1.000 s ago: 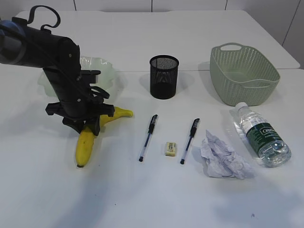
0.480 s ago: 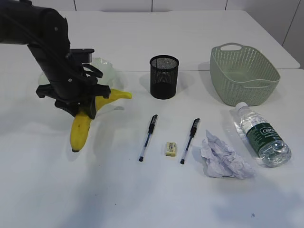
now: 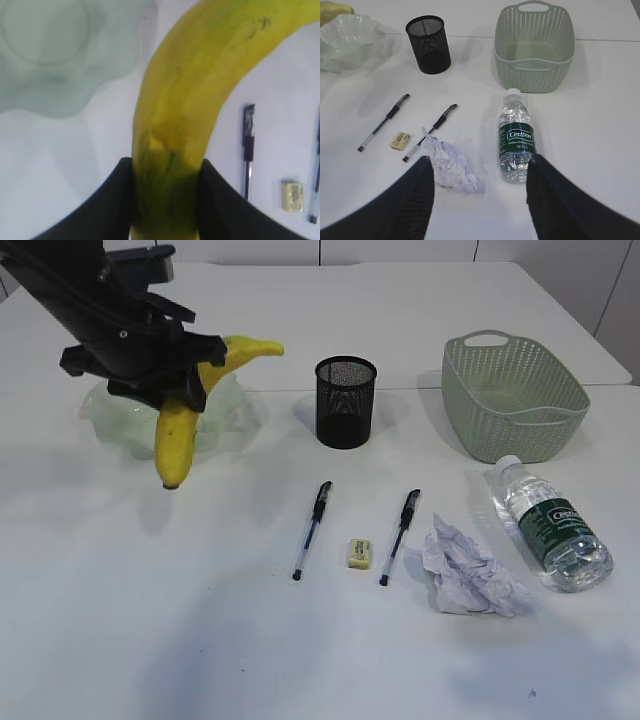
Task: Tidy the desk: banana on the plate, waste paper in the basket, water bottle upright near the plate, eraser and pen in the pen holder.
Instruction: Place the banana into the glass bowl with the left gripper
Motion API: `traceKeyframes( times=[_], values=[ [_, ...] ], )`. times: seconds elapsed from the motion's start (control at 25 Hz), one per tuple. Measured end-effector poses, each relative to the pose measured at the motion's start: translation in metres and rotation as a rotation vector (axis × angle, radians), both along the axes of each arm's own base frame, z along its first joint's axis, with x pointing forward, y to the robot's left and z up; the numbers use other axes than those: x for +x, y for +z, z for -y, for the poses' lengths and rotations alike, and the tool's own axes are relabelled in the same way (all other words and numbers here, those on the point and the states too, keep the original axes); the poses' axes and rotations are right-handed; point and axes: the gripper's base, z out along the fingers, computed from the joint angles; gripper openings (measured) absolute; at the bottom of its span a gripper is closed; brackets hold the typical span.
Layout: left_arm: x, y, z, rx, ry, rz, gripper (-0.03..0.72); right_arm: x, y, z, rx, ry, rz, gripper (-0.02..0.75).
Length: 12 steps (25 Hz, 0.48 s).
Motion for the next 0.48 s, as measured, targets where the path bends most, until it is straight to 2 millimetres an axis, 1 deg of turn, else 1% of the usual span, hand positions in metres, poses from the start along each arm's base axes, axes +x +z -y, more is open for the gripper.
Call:
traceKeyframes(
  times=[0.12,0.24,0.32,0.48],
  values=[
    [0.011,0.015,-0.008,-0.037,0.031,0.078,0.232,0.000,0.000,0.000,0.000,0.000,0.000,0.442],
    [0.026,0.033,-0.027,-0.064,0.089,0.146,0.232,0.000,0.000,0.000,0.000,0.000,0.000,0.441],
    [0.039,0.042,-0.042,-0.082,0.135,0.185,0.232,0.000,0.000,0.000,0.000,0.000,0.000,0.442],
    [0.068,0.050,-0.066,-0.162,0.228,0.224,0.232,0.000,0.000,0.000,0.000,0.000,0.000,0.442]
  ],
)
